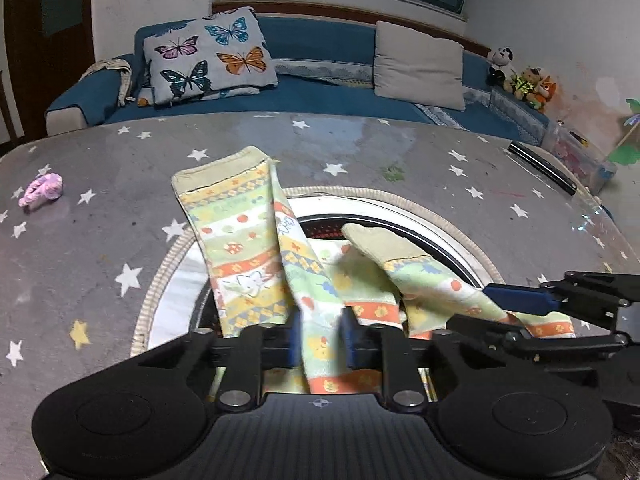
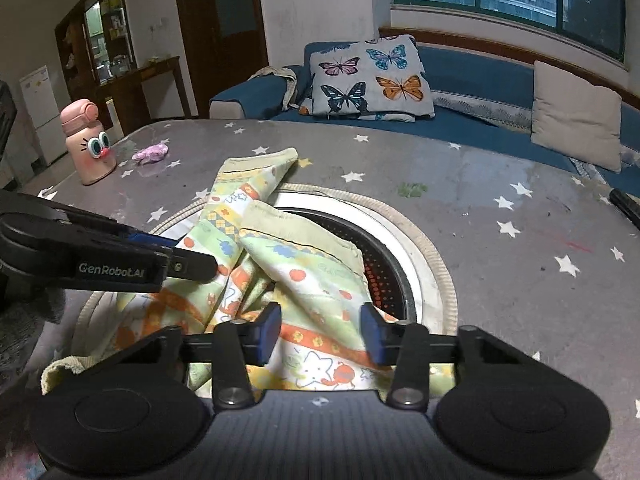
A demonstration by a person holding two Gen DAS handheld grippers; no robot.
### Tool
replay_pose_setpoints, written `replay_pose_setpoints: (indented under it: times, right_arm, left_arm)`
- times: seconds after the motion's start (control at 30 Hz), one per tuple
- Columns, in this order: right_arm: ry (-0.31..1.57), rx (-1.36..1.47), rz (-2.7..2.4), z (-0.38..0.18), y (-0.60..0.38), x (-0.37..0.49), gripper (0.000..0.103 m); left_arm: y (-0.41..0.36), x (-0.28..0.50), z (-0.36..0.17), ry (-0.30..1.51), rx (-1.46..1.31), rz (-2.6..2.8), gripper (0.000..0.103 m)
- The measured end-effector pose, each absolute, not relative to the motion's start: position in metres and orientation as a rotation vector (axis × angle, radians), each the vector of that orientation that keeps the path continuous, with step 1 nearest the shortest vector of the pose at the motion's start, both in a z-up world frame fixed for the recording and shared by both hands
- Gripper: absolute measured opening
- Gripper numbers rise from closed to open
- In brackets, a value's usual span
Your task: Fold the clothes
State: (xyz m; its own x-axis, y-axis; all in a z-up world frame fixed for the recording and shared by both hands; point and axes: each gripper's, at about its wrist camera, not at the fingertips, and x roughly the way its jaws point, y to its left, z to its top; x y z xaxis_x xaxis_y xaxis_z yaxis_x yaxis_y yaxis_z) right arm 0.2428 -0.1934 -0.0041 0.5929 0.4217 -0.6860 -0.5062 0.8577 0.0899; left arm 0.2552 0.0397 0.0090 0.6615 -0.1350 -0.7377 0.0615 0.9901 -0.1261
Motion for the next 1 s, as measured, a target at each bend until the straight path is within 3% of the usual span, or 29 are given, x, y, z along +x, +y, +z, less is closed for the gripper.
replay_pose_setpoints:
  times: [0.1,0.2,0.57,1.0]
  right_arm:
    - [0.771,-0.112,0.523,-0.006,-0.196,0.243,0.013]
    - [0.763,-0.097,0.505,-0.004,-0.201,0.241,0.005]
    - [0.683,-0.058,0.407,0.015,-0.241,0.217,0.003]
    - [0.562,0.043,0.243,0.044,-0.329,0.153,0.003]
  left_arm:
    - [0.039,0.251,0.011,0.822,-0.090,-0.112,0.006]
    - [0.040,0.247,0.014,0.803,-0.092,-0.109,0.003]
    - [0.061,0.214,0.031,0.729,-0.144,-0.058,0.001]
    - [0.100,0.111,0.055,0.629,-0.207,0.039,0.001]
